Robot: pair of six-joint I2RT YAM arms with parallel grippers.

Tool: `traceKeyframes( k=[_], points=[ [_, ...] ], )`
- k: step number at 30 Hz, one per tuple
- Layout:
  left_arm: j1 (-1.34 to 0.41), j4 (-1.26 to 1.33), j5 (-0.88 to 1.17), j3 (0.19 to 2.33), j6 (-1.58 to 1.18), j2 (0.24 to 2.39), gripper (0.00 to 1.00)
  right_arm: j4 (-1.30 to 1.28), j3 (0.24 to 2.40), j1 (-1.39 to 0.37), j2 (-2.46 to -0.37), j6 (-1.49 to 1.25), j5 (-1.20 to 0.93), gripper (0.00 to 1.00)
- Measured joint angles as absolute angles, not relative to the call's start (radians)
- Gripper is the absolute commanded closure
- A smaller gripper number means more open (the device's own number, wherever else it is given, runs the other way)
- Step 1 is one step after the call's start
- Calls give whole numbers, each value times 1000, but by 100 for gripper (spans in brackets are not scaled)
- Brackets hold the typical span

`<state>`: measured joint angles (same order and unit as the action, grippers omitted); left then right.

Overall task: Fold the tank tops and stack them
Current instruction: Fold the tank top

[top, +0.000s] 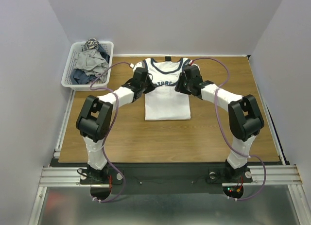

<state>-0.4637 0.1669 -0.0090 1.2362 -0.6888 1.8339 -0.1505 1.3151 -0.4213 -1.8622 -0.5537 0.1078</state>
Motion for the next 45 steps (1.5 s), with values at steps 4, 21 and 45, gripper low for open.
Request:
traceKeyframes(
  k=[4, 21, 45],
  points=[
    [-469, 165, -4, 1278, -693, 1955, 95, -148, 1315, -432, -1890, -553, 104, 55],
    [-398, 147, -2, 1453, -696, 2128, 62, -99, 1277, -430, -1983, -554, 105, 55],
    [-665, 281, -114, 931, -830, 1811, 74, -62, 1110, -532, -1875, -565, 195, 54]
  ],
)
